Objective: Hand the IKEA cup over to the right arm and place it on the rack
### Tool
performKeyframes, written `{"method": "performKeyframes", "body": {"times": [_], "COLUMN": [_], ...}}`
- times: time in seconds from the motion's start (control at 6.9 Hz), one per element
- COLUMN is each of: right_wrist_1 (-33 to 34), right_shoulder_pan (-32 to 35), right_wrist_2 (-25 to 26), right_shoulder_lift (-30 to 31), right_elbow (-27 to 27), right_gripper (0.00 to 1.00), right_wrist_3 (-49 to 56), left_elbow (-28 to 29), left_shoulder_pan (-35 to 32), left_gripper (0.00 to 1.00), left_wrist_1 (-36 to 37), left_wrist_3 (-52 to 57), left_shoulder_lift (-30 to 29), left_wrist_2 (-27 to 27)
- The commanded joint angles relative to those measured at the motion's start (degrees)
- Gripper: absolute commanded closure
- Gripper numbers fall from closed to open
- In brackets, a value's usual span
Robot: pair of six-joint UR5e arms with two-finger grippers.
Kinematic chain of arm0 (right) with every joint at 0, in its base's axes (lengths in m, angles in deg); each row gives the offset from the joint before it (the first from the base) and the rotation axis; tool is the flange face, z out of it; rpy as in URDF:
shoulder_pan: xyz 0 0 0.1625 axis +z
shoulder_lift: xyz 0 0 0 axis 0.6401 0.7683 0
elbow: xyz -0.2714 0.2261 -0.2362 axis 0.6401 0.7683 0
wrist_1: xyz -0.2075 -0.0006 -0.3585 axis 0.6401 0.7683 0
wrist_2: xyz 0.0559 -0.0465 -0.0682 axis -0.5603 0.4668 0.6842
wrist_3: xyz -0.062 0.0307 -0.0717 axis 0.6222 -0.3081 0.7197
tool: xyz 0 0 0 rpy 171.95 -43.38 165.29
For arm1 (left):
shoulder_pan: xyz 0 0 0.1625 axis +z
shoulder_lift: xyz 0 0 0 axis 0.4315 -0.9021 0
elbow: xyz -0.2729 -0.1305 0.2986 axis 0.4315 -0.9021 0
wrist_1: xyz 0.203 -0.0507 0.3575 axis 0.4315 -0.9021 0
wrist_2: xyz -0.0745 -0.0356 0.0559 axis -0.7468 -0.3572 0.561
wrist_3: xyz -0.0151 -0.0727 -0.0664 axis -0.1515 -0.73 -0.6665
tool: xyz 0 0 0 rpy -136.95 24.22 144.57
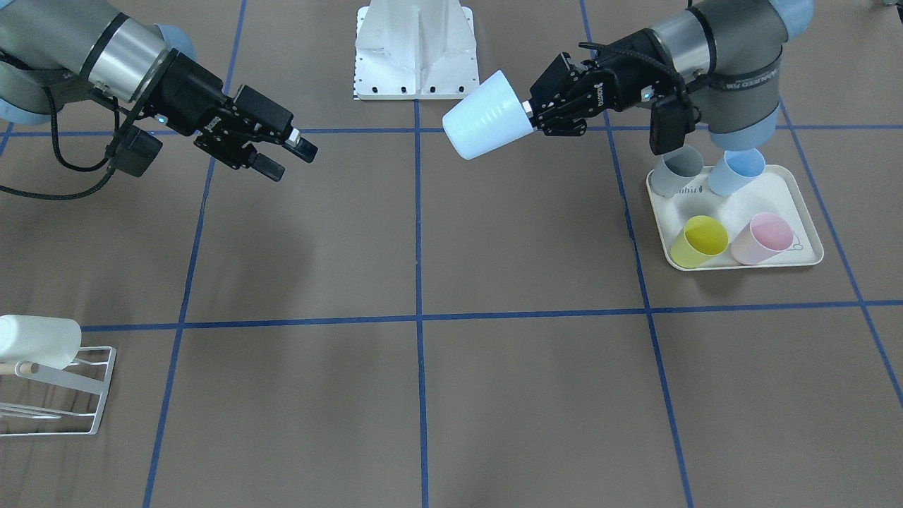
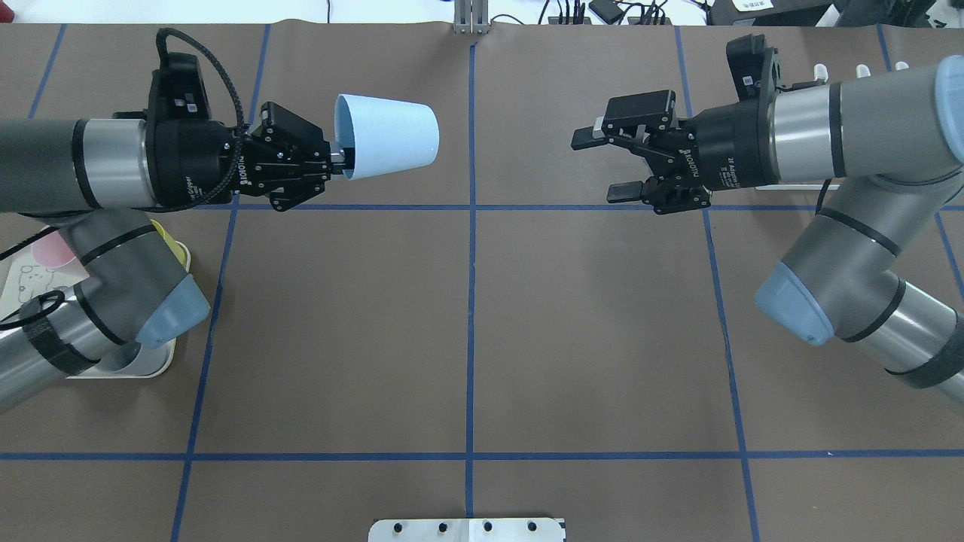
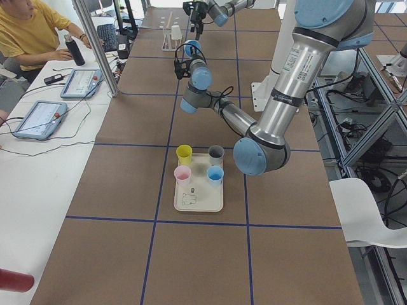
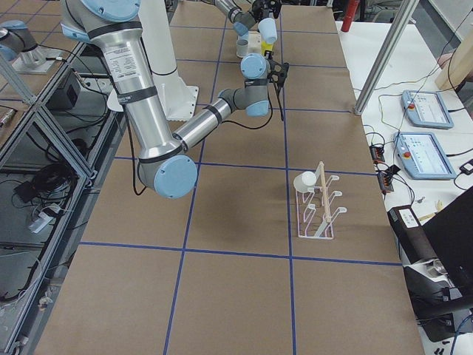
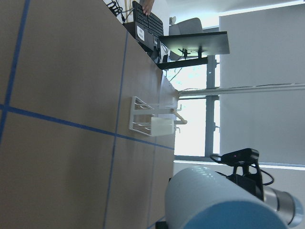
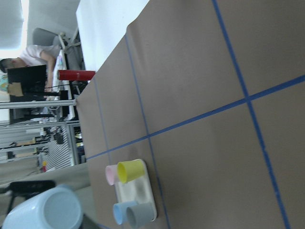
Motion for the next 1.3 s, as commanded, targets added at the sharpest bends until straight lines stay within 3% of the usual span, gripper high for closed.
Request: {"method": "performKeyframes", "body": {"times": [0.0,0.29,0.58,1.16], "right_wrist_1": [-10.93,-17.33,-23.68,-26.59], "right_shoulder_pan": [-1.11,-2.43,-7.77,-8.93], "right_wrist_2": [0.40,3.89,13.46,14.47], "right_shoulder_lift": [-0.62,-2.46,-2.47,-3.44], "right_elbow": [0.02,0.02,0.10,0.19], "right_gripper": [0.01,0.01,0.01,0.01], "right_wrist_3": [-4.53,-10.55,-13.76,-17.10], "left_elbow": [5.55,5.57,5.57,5.74], "left_shoulder_pan": [0.63,2.30,6.76,10.91], "left_gripper": [1.00,1.00,1.00,1.00], "left_wrist_1": [-8.42,-13.07,-18.43,-20.74], "left_wrist_3": [-12.69,-17.18,-21.15,-22.38], "left_shoulder_lift": [-4.19,-4.38,-6.13,-8.76], "left_wrist_2": [0.51,1.03,8.12,9.04]}}
